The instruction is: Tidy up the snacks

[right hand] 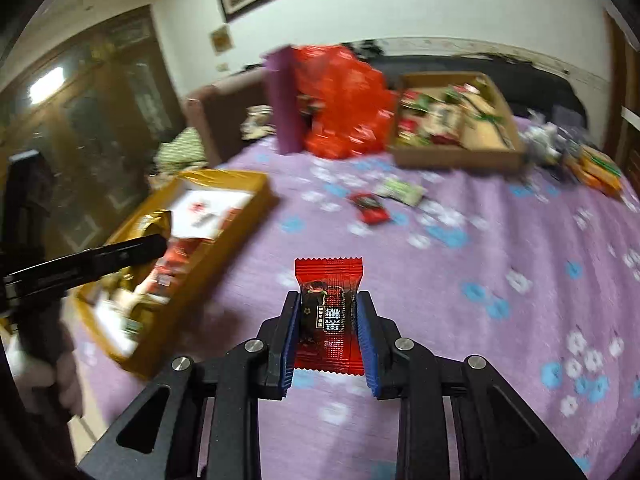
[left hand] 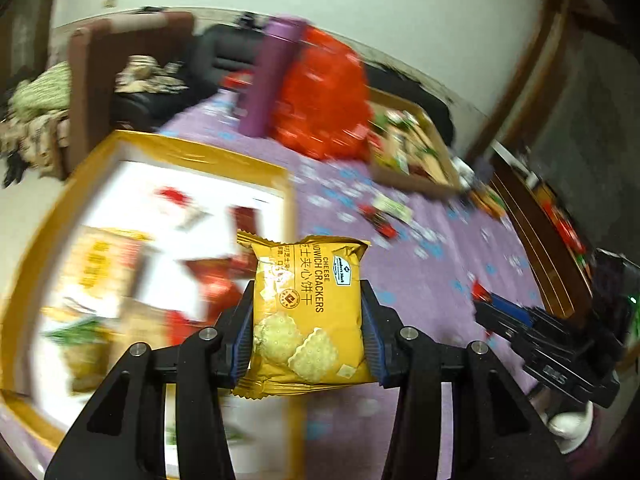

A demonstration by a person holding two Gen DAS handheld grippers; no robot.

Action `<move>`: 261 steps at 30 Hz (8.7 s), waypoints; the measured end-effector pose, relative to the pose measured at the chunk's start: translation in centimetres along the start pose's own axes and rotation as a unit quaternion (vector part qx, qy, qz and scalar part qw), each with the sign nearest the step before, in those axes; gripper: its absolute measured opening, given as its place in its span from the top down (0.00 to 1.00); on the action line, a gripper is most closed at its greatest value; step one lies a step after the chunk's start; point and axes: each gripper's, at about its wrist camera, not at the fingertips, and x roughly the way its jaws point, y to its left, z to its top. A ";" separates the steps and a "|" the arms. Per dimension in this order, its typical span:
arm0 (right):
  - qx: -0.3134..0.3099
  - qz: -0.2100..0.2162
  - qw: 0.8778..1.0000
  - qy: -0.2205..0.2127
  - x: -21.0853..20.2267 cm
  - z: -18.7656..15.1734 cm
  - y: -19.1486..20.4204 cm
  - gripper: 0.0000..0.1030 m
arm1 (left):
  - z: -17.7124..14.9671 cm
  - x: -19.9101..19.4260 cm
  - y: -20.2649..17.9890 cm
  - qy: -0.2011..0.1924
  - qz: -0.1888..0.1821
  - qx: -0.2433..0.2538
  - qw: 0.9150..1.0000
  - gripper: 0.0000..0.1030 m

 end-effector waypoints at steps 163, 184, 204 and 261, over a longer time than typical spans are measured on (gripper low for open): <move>-0.029 0.122 0.987 0.101 18.6 7.9 15.1 0.73 | 7.1 3.0 14.1 0.006 0.050 -0.098 0.994 0.43; 0.042 0.066 0.994 -0.073 -0.2 4.1 2.8 0.53 | 2.2 -5.7 -0.9 -0.087 0.018 -0.026 0.996 0.25; 0.041 -0.160 0.959 -0.228 -24.3 0.9 -13.3 0.38 | -2.0 -14.6 -16.6 -0.276 -0.010 0.105 0.955 0.00; -0.044 -0.018 0.999 0.015 0.8 -4.9 7.6 0.31 | -4.5 -4.6 -5.1 -0.096 0.160 0.039 0.982 0.00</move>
